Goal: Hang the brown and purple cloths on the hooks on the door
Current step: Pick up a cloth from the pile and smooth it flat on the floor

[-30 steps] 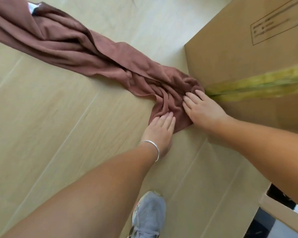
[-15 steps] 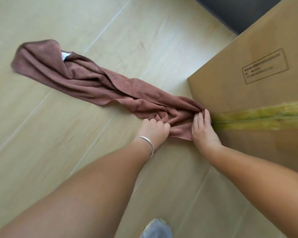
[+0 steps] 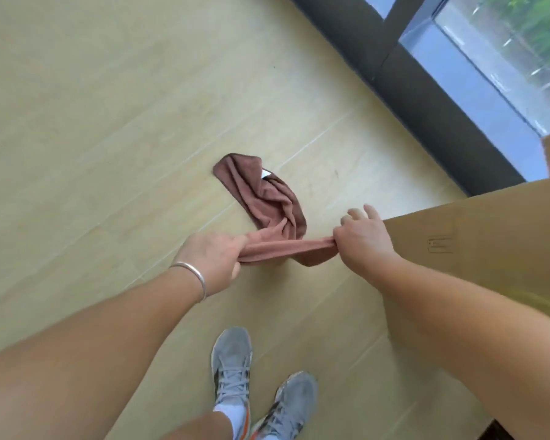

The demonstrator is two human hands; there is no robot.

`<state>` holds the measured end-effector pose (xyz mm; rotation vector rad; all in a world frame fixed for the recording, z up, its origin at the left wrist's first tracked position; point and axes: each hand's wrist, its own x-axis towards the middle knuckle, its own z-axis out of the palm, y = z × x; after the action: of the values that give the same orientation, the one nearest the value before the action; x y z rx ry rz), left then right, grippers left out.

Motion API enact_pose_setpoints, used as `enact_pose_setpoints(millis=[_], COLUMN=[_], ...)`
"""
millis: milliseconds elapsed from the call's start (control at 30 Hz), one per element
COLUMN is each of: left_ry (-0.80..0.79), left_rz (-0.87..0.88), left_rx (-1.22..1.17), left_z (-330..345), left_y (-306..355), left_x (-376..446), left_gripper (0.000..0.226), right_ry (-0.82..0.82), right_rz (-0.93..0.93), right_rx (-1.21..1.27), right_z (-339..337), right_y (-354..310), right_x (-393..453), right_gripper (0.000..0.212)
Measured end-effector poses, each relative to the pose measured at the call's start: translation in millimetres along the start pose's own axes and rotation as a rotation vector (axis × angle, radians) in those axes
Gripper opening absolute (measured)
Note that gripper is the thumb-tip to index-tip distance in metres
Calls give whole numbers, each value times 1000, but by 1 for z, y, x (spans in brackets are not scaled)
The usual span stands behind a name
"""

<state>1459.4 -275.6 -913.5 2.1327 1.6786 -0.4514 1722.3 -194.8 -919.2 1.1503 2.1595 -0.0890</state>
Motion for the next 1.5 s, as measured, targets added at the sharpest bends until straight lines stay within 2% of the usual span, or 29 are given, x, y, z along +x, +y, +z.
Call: enact_pose_setpoints(millis=[133, 267, 400, 533, 667, 800, 867, 1033, 1167, 1300, 1367, 1467, 1500], left_ry=[46, 180, 323, 553, 744, 767, 713, 541, 388, 284, 232, 115, 136], left_rz=[-197, -405, -572, -681, -702, -710, -713, -619, -610, -641, -713, -981, -1040], left_rx=[46, 43, 63, 39, 48, 1, -41, -145, -310, -450, -497, -665, -745], left_z=[-80, -171, -247, -295, -303, -263, -229, -105, -14, 46, 73, 113, 131], left_y=[-74, -157, -224, -255, -250, -222, -202, -135, -77, -42, -38, -54, -64], left_x=[-47, -98, -161, -227, -286, -325, -335, -353, -360, -341, -325, -297, -284], left_gripper=[17, 19, 19, 15, 16, 18, 21, 44, 51, 54, 48, 20, 18], right_ry=[154, 346, 544, 694, 814, 741, 694, 614, 441, 276, 205, 155, 154], right_rz=[-107, -191, -210, -290, -411, -482, -502, -536, -554, -439, -338, -255, -236], right_rx=[-107, -207, -196, -130, -38, 0, 11, 131, 135, 171, 207, 257, 286], right_z=[-128, -264, -379, -451, -474, -443, -406, -282, -180, -111, -87, -63, -56], right_y=[-7, -26, -47, -60, -69, -83, -89, -108, -118, -127, -135, -153, -161], right_x=[10, 20, 10, -16, -50, -79, -87, -100, -116, -120, -108, -72, -55], right_gripper=[27, 27, 23, 14, 3, 11, 12, 23, 27, 31, 29, 17, 12])
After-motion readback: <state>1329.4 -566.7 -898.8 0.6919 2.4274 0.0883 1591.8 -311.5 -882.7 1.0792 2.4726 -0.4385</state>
